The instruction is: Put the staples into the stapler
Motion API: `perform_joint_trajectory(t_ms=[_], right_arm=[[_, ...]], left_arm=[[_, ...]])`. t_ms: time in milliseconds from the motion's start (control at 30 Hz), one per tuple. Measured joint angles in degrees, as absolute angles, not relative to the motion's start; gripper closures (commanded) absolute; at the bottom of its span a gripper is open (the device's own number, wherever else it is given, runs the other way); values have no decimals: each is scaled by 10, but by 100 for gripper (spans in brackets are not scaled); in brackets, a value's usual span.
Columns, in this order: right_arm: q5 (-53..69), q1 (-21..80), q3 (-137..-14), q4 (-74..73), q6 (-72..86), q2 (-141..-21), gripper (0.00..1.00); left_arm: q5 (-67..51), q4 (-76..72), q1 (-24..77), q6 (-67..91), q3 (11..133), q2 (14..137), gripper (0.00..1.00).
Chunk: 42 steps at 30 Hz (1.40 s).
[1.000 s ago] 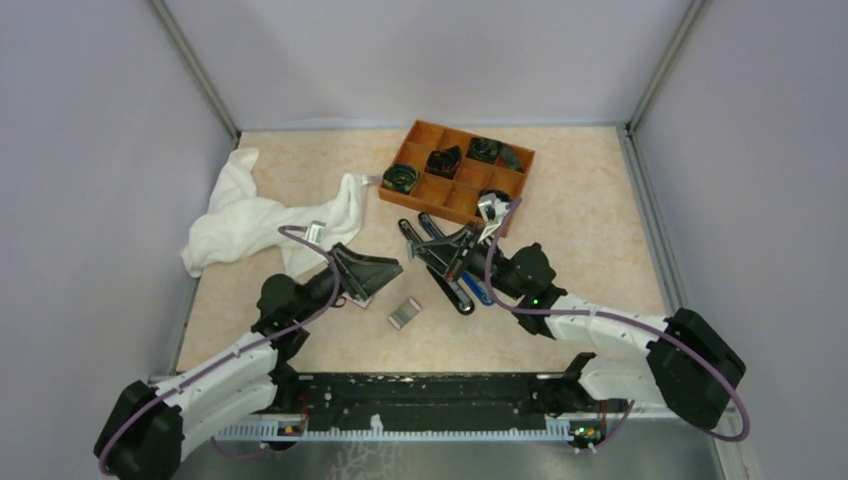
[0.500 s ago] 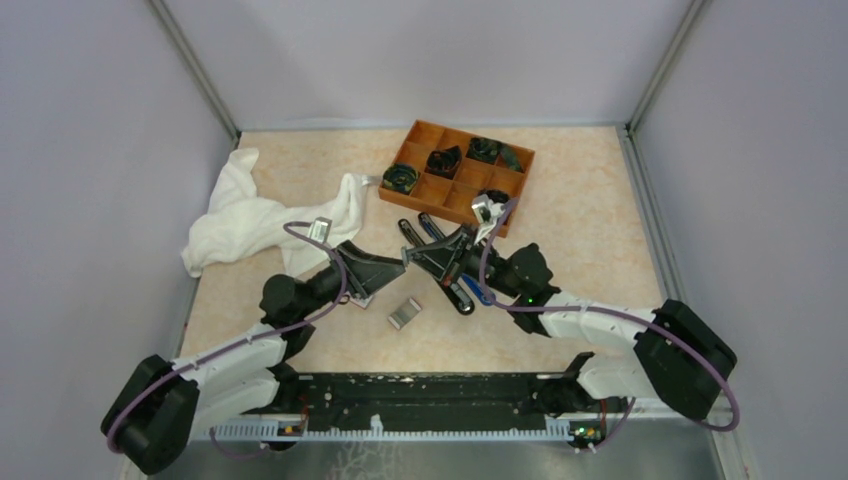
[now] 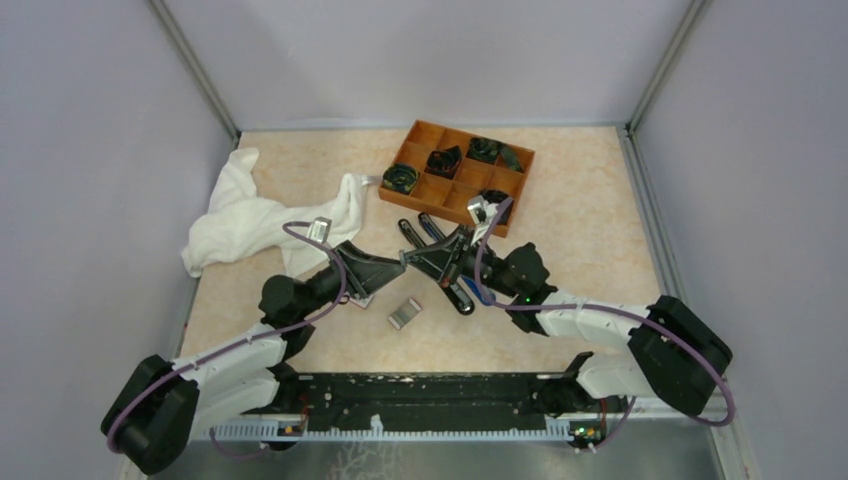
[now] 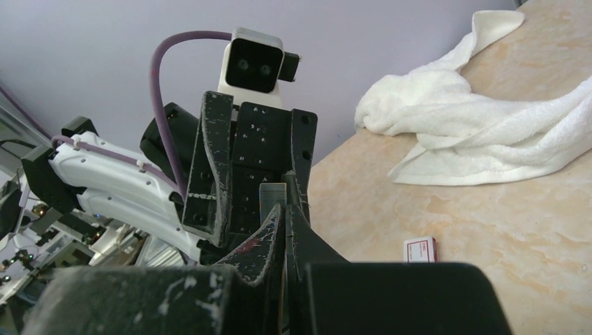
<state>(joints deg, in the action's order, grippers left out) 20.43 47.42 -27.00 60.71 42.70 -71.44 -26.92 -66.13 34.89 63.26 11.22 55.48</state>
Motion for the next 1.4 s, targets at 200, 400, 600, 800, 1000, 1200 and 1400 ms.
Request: perform_joint_trajectory(t_ms=[200, 400, 600, 800, 1000, 1200, 1400], right_arm=[[207, 474, -270, 614, 428, -714, 100], [211, 474, -270, 620, 434, -720, 100], [215, 474, -270, 632, 442, -735, 100], [220, 474, -270, 640, 443, -736, 100], [224, 474, -270, 643, 446, -736, 100], [237, 474, -270, 604, 427, -718, 88], [284, 440, -287, 467, 358, -659, 79]], left_arm=[[-271, -662, 349, 633, 112, 555, 55], [-272, -664, 349, 633, 112, 555, 57], [-276, -665, 349, 632, 112, 558, 61], [-276, -665, 349, 632, 112, 559, 71], [-276, -660, 349, 625, 112, 555, 77], [-274, -587, 350, 589, 112, 504, 78], [-263, -441, 350, 522, 147, 430, 78]])
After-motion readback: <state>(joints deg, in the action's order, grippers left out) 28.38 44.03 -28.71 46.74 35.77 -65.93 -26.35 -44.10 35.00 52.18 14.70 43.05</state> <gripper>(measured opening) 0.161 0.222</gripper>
